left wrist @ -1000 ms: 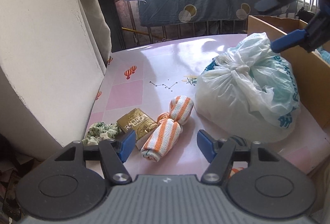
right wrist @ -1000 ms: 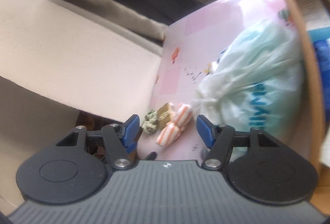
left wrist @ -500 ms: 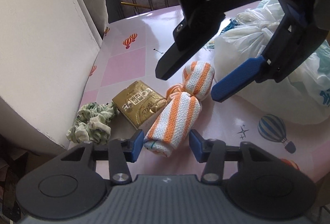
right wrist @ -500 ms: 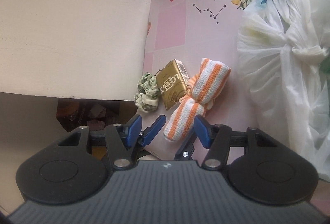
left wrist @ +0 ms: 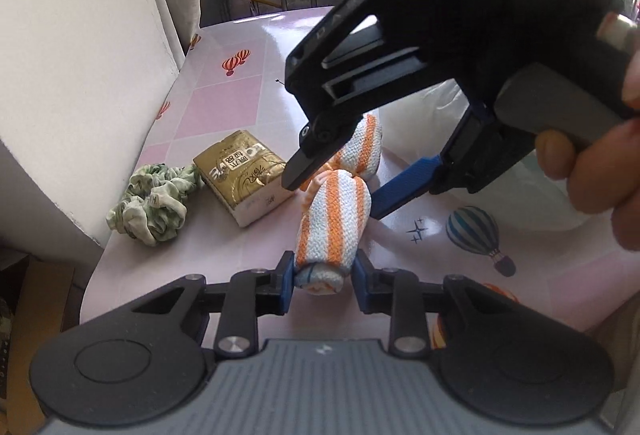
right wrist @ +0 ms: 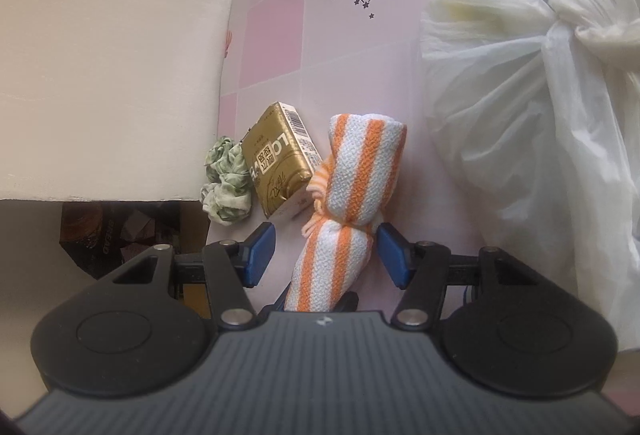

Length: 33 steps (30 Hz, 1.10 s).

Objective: Organize soft objects
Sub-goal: 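Grasp the orange-striped rolled towel at its middle with the right tool, then carry the striped towel with the right tool into the box and release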

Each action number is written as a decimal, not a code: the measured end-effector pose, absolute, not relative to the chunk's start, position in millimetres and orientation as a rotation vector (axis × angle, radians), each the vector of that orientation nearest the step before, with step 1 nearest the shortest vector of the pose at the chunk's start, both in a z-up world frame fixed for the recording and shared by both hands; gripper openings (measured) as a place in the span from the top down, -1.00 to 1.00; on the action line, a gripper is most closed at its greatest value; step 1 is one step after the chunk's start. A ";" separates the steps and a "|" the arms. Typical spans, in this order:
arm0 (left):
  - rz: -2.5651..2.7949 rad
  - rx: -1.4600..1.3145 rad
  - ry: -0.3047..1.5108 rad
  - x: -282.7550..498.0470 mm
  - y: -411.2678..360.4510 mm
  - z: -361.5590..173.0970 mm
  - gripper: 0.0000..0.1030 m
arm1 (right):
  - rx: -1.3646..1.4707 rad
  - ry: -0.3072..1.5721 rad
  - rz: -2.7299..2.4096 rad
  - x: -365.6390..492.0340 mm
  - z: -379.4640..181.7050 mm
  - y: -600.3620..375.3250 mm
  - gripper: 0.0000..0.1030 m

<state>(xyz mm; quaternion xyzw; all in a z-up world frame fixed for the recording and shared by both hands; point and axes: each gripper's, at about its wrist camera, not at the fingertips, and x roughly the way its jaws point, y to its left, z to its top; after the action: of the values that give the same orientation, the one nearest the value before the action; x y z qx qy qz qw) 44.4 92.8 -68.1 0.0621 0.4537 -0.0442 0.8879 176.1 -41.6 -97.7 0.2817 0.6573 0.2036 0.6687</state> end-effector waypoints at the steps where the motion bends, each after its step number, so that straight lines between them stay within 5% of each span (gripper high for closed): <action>1: -0.097 0.115 0.943 42.8 94.5 -66.8 0.42 | 0.640 1.485 0.455 174.4 -99.3 -42.1 -0.06; 7: -0.124 0.065 0.932 29.6 97.3 -55.5 0.47 | 0.664 1.464 0.461 164.3 -96.3 -47.1 0.21; 22: -0.170 0.083 0.801 8.4 72.1 -3.7 0.48 | 0.667 1.277 0.556 136.0 -31.1 -82.2 0.27; 33: -0.417 0.153 0.675 24.4 -34.1 42.3 0.47 | 0.738 1.038 0.445 115.2 31.3 -222.7 0.28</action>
<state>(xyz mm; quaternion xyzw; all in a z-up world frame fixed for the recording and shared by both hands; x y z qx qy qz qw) 24.4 -34.1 42.3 0.0743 0.3285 -0.2027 0.9195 115.2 -222.7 31.3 0.3418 0.4807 0.2060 0.7808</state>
